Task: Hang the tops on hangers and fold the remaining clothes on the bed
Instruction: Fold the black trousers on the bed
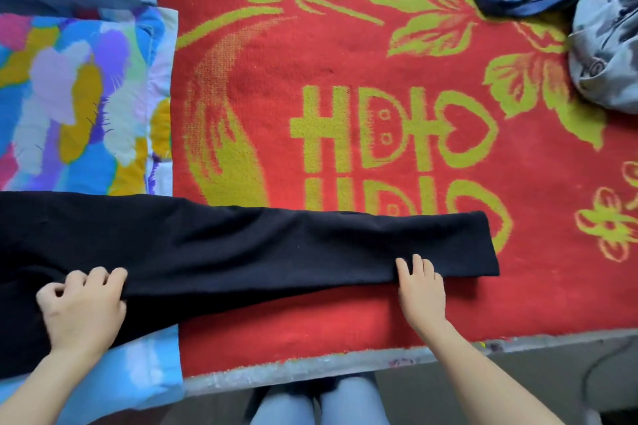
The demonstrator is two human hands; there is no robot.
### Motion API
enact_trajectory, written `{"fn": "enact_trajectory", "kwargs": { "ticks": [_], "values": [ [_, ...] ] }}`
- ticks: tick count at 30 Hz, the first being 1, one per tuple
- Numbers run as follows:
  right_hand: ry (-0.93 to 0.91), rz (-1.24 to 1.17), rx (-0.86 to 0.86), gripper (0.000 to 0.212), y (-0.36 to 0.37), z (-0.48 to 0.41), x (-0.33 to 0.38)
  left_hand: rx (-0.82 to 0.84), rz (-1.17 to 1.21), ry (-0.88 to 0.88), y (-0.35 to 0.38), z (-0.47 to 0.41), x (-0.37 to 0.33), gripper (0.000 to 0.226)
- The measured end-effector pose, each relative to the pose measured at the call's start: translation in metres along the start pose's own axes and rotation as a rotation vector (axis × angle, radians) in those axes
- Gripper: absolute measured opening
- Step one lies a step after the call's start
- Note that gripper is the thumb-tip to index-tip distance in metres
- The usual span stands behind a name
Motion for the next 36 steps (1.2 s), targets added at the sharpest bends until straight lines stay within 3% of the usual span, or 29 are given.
{"fn": "enact_trajectory", "kwargs": {
  "ticks": [3, 7, 10, 12, 16, 20, 29, 33, 36],
  "values": [
    [0.142, -0.021, 0.039, 0.066, 0.008, -0.006, -0.027, -0.049, -0.063, 0.064, -0.005, 0.004, -0.022, 0.029],
    [0.135, -0.058, 0.167, 0.069, 0.020, -0.011, -0.034, -0.082, -0.073, 0.189, 0.000, 0.004, -0.060, 0.040],
    [0.150, -0.030, 0.198, 0.072, 0.019, -0.010, -0.033, 0.027, -0.034, 0.209, 0.005, 0.001, -0.083, 0.034],
    [0.143, -0.016, 0.137, 0.068, 0.013, -0.009, -0.029, 0.119, 0.001, 0.211, 0.008, 0.002, -0.095, 0.056],
    [0.017, -0.070, -0.065, 0.062, -0.012, -0.012, 0.009, 0.092, 0.019, 0.194, -0.011, 0.000, -0.097, 0.060],
    [-0.209, -0.060, -0.169, 0.065, -0.027, -0.009, 0.074, 0.029, 0.014, 0.098, -0.029, 0.016, -0.066, 0.060],
    [-0.641, -0.071, -0.206, 0.072, -0.041, 0.043, 0.227, -0.085, 0.029, -0.260, -0.047, 0.047, 0.063, 0.049],
    [-0.736, -0.105, -0.193, 0.074, -0.043, 0.058, 0.287, -0.030, 0.135, -0.429, -0.045, 0.025, 0.126, 0.067],
    [-0.755, -0.136, -0.170, 0.088, -0.042, 0.071, 0.332, 0.107, 0.220, -0.555, -0.031, 0.004, 0.170, 0.069]
  ]
}}
Point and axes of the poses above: each hand's wrist, its own z-axis away from the middle knuckle, its own y-axis out of the palm, x = y × z, the point moved 6 cm from there along -z, towards the middle knuckle, and after that the axes turned 1 degree about x, right-handed, at the moved point
